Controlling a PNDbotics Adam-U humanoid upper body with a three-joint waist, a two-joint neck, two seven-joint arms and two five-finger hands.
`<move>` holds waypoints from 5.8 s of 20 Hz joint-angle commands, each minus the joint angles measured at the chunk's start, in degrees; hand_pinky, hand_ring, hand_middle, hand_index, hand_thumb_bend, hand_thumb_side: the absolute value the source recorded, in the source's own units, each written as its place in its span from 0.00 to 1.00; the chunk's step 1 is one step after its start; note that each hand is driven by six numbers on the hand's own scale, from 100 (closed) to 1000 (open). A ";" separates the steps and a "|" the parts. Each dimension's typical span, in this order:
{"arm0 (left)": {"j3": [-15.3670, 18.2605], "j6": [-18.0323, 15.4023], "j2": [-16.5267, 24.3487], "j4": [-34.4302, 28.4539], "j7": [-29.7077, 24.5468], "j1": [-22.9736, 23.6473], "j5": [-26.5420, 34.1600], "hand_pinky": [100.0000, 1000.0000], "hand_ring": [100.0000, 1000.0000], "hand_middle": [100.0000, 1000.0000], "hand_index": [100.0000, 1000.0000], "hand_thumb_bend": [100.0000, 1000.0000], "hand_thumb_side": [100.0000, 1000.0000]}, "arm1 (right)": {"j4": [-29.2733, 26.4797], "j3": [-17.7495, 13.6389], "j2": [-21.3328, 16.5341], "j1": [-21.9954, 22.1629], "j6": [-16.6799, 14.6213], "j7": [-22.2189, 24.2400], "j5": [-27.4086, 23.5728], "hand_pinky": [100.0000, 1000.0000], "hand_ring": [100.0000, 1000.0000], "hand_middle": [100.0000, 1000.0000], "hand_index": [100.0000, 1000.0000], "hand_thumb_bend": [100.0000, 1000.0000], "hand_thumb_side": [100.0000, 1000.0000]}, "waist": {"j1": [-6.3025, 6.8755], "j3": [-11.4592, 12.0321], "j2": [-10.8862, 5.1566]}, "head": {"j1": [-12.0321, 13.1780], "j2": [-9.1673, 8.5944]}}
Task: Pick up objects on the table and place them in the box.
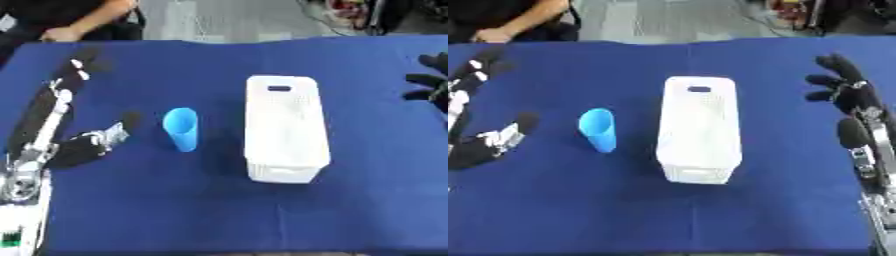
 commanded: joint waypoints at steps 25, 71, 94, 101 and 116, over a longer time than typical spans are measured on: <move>-2.45 -2.10 13.31 0.76 -0.13 -3.07 2.18 0.92 0.96 1.00 0.91 1.00 0.70 | -1.22 0.00 -1.67 -0.18 0.15 -0.11 0.19 0.67 0.81 0.90 1.00 0.53 1.00 | 1.17 -1.21 -1.07 | -0.74 -0.83; -17.41 -13.15 19.82 31.18 -7.80 -23.05 0.95 0.91 0.94 1.00 0.95 0.97 0.86 | -1.22 0.66 -2.10 -0.22 0.30 0.70 0.04 0.67 0.81 0.90 1.00 0.53 1.00 | 1.74 -2.39 -1.26 | 0.07 -1.40; -19.66 -15.02 17.83 34.61 -9.90 -25.55 -0.27 0.91 0.94 1.00 0.95 0.97 0.87 | -1.22 0.77 -2.00 -0.31 0.24 0.83 -0.04 0.67 0.81 0.90 1.00 0.53 1.00 | 1.66 -2.64 -1.14 | 0.34 -1.57; -20.12 -15.49 17.32 35.80 -10.33 -26.00 -0.75 0.91 0.94 1.00 0.95 0.97 0.87 | -1.22 0.82 -1.94 -0.36 0.24 0.87 -0.07 0.67 0.81 0.90 1.00 0.53 1.00 | 1.62 -2.68 -1.10 | 0.31 -1.55; -20.34 -13.48 15.95 38.77 -10.04 -27.03 -4.90 0.92 0.94 1.00 0.95 0.97 0.89 | -1.22 0.91 -1.81 -0.43 0.27 0.93 -0.19 0.67 0.81 0.90 1.00 0.53 1.00 | 1.61 -2.77 -1.06 | 0.54 -1.60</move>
